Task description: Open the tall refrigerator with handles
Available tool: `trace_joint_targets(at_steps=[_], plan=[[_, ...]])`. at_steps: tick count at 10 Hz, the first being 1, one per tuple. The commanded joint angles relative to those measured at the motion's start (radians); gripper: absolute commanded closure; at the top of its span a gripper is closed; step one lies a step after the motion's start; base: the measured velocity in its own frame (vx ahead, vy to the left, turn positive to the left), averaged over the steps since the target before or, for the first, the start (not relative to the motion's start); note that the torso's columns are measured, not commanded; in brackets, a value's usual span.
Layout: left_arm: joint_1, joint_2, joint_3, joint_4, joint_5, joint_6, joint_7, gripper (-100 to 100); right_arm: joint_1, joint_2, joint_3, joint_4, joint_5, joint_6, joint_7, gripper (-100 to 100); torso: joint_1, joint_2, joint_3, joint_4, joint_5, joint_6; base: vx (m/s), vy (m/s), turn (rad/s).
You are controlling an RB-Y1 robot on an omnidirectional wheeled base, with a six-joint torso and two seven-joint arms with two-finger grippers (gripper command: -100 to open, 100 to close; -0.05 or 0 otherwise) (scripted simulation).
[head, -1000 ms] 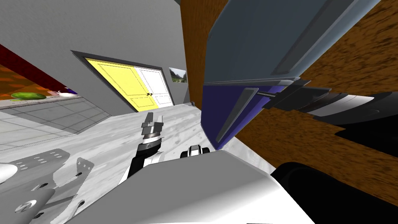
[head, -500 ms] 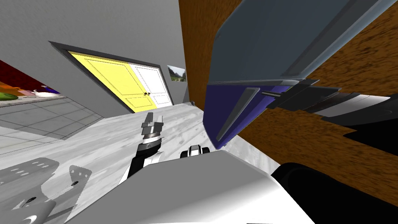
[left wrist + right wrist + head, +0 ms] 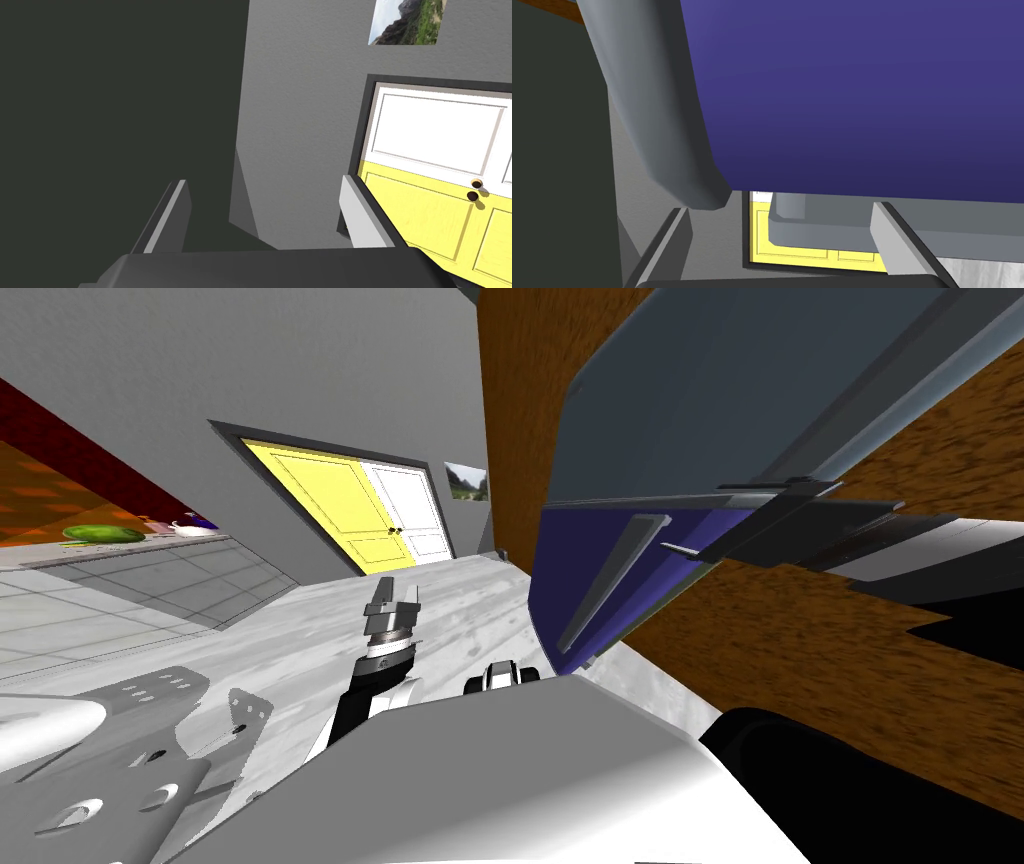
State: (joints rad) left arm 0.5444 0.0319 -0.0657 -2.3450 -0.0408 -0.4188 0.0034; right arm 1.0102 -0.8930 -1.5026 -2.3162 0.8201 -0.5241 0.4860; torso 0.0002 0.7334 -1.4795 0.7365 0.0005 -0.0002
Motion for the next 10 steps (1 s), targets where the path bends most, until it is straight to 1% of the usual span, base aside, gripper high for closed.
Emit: trace_joint_targets(at_steps=[1, 2, 3, 4, 6, 7, 8, 9, 10], plan=[[0.000, 0.000, 0.000, 0.000, 0.000, 0.000, 0.000, 0, -0.020, 0.008, 0.017, -0.004, -0.008, -0.012, 0.013, 100, -0.001, 0.003, 0.003, 0.001, 0.000, 0.001, 0.000, -0.032, -0.180], [0.000, 0.000, 0.000, 0.000, 0.000, 0.000, 0.000, 0, -0.037, 0.020, 0.033, -0.017, -0.014, -0.021, 0.024, 100, -0.004, 0.006, 0.005, 0.002, -0.001, 0.001, 0.011, -0.056, -0.303], [0.000, 0.000, 0.000, 0.000, 0.000, 0.000, 0.000, 0, -0.027, 0.015, 0.022, -0.011, -0.011, -0.016, 0.016, 100, -0.004, 0.006, 0.005, 0.002, -0.002, 0.001, 0.008, -0.023, -0.061], [0.000, 0.000, 0.000, 0.000, 0.000, 0.000, 0.000, 0, -0.007, -0.001, 0.001, -0.010, -0.006, -0.026, 0.009, -100, 0.000, 0.006, 0.004, 0.002, -0.001, -0.001, 0.104, -0.003, -0.004], [0.000, 0.000, 0.000, 0.000, 0.000, 0.000, 0.000, 0, 0.011, -0.015, -0.017, -0.009, -0.002, -0.031, 0.002, -100, 0.003, -0.002, -0.001, -0.001, 0.001, 0.000, 0.157, 0.023, -0.026], [0.000, 0.000, 0.000, 0.000, 0.000, 0.000, 0.000, 0, 0.004, -0.008, -0.010, -0.011, -0.004, -0.029, 0.005, -100, 0.003, -0.002, -0.002, -0.001, 0.001, -0.002, 0.063, 0.019, -0.058], [0.000, 0.000, 0.000, 0.000, 0.000, 0.000, 0.000, 0, 0.024, -0.016, -0.025, 0.014, 0.009, -0.017, -0.007, -100, 0.001, -0.003, -0.003, -0.004, 0.000, -0.006, -0.007, 0.033, 0.165], [0.000, 0.000, 0.000, 0.000, 0.000, 0.000, 0.000, 0, 0.036, -0.022, -0.032, 0.028, 0.017, -0.010, -0.013, -100, -0.002, -0.004, -0.004, -0.004, -0.001, -0.005, -0.006, 0.049, 0.250], [0.000, 0.000, 0.000, 0.000, 0.000, 0.000, 0.000, 0, 0.030, -0.019, -0.029, 0.021, 0.011, -0.017, -0.010, -100, -0.001, -0.003, -0.003, -0.002, 0.000, -0.004, -0.009, 0.018, 0.010]])
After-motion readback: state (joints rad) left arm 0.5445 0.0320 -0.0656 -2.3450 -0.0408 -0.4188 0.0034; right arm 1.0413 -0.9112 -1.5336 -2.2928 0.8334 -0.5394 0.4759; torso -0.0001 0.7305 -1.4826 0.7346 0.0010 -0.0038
